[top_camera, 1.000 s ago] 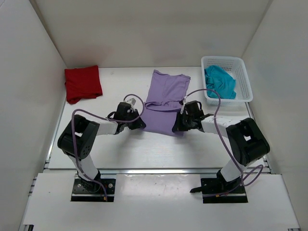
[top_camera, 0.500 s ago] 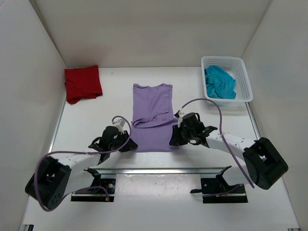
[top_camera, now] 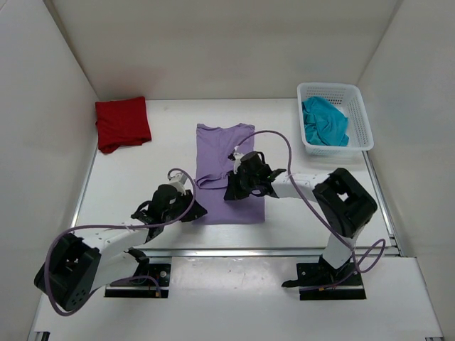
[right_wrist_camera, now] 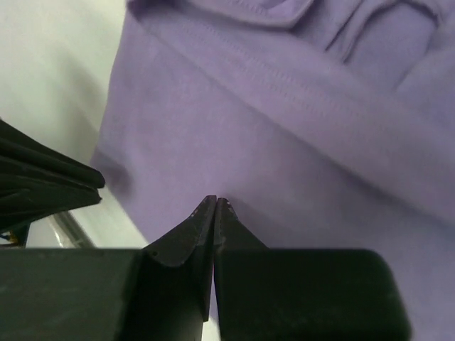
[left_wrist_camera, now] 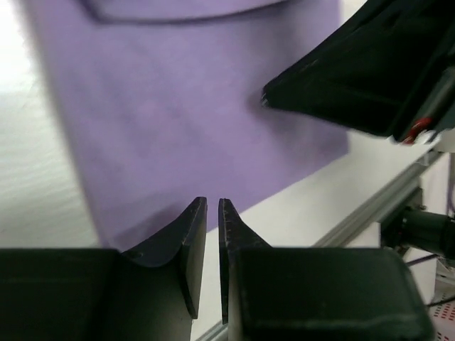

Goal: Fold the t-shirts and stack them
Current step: Fold the folded rectangular tshirt in 1/3 of the way, then grab one side of the 2/3 rectangular tshirt with both arms, then fold the long partially folded tshirt into a neat square

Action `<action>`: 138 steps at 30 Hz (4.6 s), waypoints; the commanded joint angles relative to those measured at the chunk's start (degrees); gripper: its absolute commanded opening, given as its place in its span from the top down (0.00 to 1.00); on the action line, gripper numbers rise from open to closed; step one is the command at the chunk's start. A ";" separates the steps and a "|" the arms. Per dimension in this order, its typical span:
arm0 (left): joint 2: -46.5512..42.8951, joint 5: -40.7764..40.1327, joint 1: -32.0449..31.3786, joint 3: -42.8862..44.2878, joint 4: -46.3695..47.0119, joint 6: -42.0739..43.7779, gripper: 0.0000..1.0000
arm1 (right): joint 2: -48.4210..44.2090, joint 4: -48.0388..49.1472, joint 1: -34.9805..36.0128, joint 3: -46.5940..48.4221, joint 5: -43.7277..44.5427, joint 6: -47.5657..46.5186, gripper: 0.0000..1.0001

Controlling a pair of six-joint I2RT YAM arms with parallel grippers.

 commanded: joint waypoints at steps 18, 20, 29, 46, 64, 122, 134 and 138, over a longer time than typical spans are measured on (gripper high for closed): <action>-5.21 -1.65 5.92 -7.11 -2.62 4.10 0.76 | 17.22 8.18 -7.64 27.39 11.04 1.64 1.00; -6.62 -1.13 6.54 -6.93 -3.67 3.75 0.76 | 13.80 8.61 -7.38 26.35 10.07 0.76 1.00; -8.65 -0.08 7.95 -6.23 -8.42 6.21 0.68 | -4.30 9.92 -3.95 -0.96 5.76 2.68 1.00; -3.02 -2.09 4.00 -5.61 -11.85 7.79 0.58 | -37.73 4.92 -13.71 -37.99 1.89 9.72 0.57; -3.99 -3.42 2.85 -5.35 -16.42 9.20 0.88 | -32.09 10.99 -12.74 -38.34 -2.59 11.74 0.99; 46.30 1.24 21.67 61.29 -10.47 4.54 0.70 | 27.87 -25.77 -22.06 58.66 -4.89 -5.75 1.00; 57.07 0.19 19.10 61.60 -1.30 1.90 0.72 | 15.63 -5.01 -19.59 21.17 -6.72 -0.30 0.99; 62.18 4.84 22.45 64.61 0.98 -2.83 0.70 | 16.33 -5.10 -18.89 18.18 -5.67 -1.18 1.00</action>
